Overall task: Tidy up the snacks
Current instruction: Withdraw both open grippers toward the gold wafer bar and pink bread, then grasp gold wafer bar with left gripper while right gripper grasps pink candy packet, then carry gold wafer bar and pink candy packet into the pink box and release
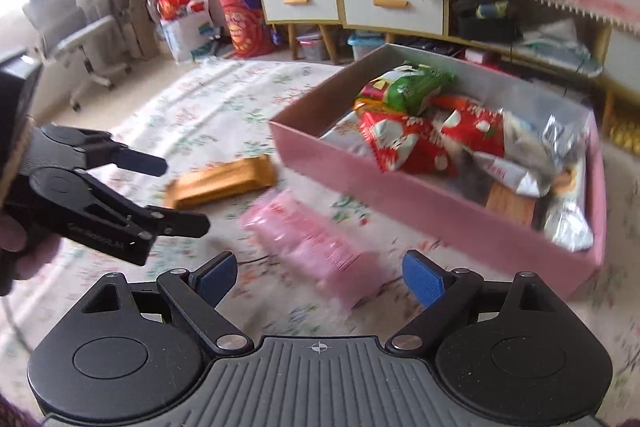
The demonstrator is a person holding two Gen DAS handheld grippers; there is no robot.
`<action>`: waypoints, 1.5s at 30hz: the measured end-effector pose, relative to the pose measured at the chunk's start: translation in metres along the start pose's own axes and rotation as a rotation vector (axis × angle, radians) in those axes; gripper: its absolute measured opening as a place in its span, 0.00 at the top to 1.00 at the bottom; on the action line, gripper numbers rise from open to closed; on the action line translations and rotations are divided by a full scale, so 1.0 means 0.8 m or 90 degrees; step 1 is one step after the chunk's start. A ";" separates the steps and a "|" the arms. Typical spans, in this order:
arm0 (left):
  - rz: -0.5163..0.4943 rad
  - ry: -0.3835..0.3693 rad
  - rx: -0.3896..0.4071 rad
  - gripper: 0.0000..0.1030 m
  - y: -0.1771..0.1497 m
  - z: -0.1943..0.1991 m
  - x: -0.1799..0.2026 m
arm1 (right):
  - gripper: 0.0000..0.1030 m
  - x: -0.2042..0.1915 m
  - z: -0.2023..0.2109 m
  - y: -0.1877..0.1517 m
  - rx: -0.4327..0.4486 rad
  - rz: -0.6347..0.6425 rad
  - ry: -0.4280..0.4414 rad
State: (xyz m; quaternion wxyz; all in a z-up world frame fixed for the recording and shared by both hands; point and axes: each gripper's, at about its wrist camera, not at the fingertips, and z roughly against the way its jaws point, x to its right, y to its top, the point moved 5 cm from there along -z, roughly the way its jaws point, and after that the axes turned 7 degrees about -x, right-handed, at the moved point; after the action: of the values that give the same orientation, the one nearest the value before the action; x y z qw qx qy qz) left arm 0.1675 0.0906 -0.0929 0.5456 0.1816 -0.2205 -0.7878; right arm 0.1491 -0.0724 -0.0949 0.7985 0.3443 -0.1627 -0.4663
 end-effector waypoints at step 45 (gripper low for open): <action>0.004 -0.032 -0.019 0.66 -0.007 0.011 0.010 | 0.28 -0.014 -0.023 -0.002 -0.021 0.097 -0.068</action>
State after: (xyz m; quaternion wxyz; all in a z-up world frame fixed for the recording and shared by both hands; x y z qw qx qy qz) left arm 0.1557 0.0865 -0.0887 0.5448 0.1528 -0.2230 -0.7938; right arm 0.1530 -0.0556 -0.1086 0.8277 0.2921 -0.2229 -0.4242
